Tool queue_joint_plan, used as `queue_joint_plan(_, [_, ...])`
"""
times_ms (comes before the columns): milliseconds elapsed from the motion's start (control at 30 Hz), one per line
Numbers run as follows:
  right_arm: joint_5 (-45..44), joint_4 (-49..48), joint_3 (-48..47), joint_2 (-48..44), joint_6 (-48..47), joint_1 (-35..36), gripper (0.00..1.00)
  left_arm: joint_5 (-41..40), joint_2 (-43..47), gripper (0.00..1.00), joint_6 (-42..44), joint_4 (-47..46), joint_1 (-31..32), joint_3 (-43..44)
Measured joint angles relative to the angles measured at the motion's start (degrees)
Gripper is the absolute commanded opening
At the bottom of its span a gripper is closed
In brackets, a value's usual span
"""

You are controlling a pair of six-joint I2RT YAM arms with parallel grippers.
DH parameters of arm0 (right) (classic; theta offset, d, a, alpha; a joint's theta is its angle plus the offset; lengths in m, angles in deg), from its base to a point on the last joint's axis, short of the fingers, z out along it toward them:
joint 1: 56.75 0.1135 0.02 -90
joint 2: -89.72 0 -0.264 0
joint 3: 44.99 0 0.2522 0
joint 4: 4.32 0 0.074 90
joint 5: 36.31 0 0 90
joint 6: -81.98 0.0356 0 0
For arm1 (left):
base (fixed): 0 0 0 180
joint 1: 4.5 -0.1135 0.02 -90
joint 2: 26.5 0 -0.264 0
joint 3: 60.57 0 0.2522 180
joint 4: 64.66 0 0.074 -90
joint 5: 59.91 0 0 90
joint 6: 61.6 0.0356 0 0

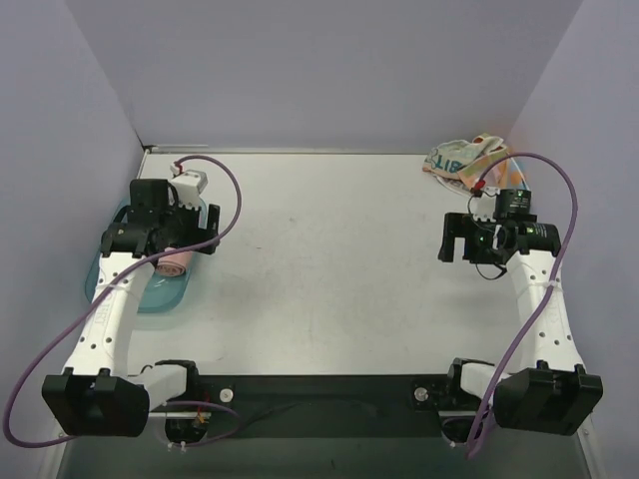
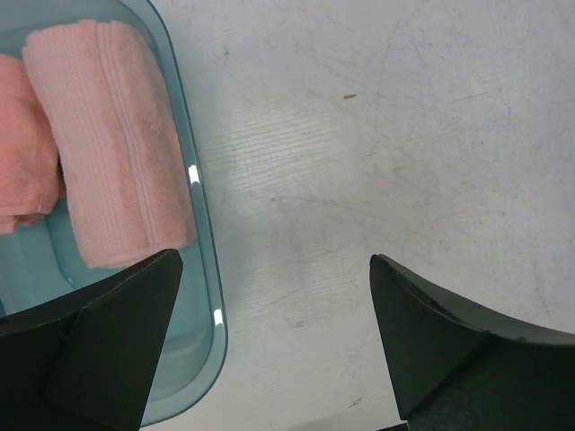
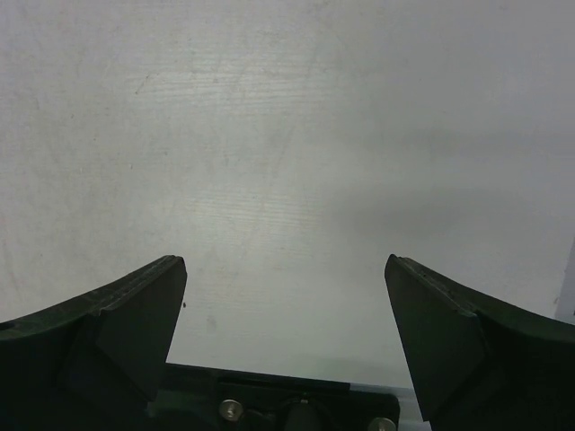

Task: Roll the towels
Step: Grab a towel with the right arm

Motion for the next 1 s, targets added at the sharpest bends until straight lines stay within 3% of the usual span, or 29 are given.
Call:
queue_joint_plan(433, [-7.5,0.3,-22.7,17.5,-5.2,2.9,1.00,-3.3,6.3,0.97,-2.0,-8.4,0.0,-1.8])
queue_joint_plan(1000, [-14.2,-0.4,-57.5,55.1,-9.0,3.5,0.97,-0.3,2.1,0.97,-3.4,-9.5,0.0,-1.8])
